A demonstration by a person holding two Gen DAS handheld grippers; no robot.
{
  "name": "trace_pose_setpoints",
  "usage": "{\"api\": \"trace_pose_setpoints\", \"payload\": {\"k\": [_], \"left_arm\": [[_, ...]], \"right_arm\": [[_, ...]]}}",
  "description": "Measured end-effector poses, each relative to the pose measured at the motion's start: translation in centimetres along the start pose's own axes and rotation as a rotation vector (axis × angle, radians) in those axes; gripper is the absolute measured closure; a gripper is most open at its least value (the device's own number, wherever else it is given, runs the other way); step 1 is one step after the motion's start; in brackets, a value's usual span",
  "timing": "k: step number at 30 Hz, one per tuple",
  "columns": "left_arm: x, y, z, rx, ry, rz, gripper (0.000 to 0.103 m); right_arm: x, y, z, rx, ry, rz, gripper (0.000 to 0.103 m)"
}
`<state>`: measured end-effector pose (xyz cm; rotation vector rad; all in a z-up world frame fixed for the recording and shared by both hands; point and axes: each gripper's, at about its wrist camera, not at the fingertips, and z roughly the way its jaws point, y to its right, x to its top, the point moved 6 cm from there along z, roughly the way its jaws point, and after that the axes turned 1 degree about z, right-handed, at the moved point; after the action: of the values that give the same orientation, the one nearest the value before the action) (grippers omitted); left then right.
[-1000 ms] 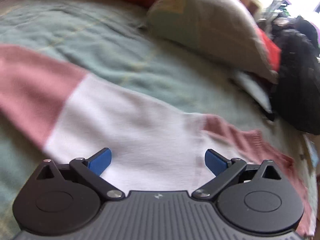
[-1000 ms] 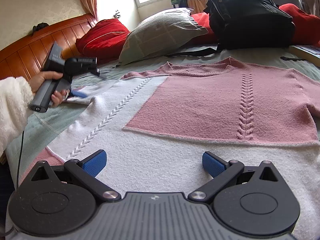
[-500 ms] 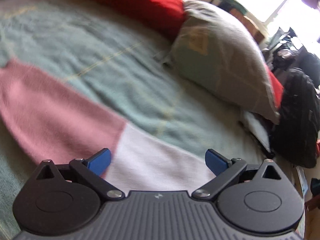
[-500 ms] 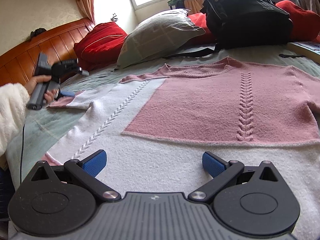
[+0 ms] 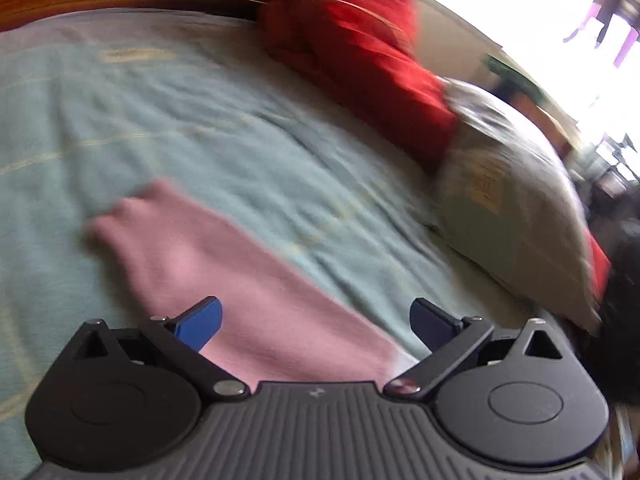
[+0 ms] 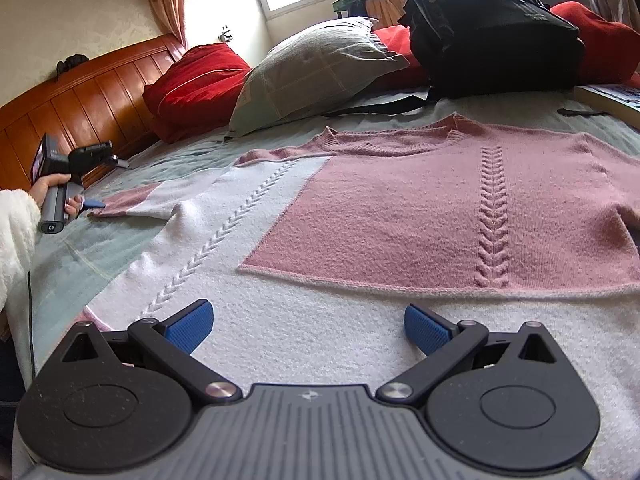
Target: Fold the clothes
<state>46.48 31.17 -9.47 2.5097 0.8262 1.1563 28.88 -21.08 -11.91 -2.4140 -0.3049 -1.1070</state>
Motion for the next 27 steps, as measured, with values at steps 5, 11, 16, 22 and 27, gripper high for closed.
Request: {"api": "trace_pose_setpoints", "payload": {"k": [5, 11, 16, 22, 27], "left_arm": [[-0.8, 0.6, 2.5, 0.036, -0.075, 0.074, 0.003], [1.5, -4.9, 0.3, 0.273, 0.078, 0.01, 0.005], [0.5, -1.0, -1.7, 0.274, 0.096, 0.233, 0.005], [-5.4, 6.5, -1.0, 0.062, 0.009, 0.521, 0.004], [-10.1, 8.7, 0.1, 0.004, -0.062, 0.674, 0.004]], "right_arm": [[0.2, -0.2, 0.1, -0.007, -0.005, 0.006, 0.0], [0.4, -0.5, 0.6, -0.024, -0.01, 0.002, 0.0], [0.4, -0.9, 0.7, 0.005, -0.01, 0.025, 0.0], [0.3, -1.4, 0.4, 0.02, -0.009, 0.021, 0.0], [0.3, -1.0, -0.1, 0.029, -0.005, 0.034, 0.0]]}}
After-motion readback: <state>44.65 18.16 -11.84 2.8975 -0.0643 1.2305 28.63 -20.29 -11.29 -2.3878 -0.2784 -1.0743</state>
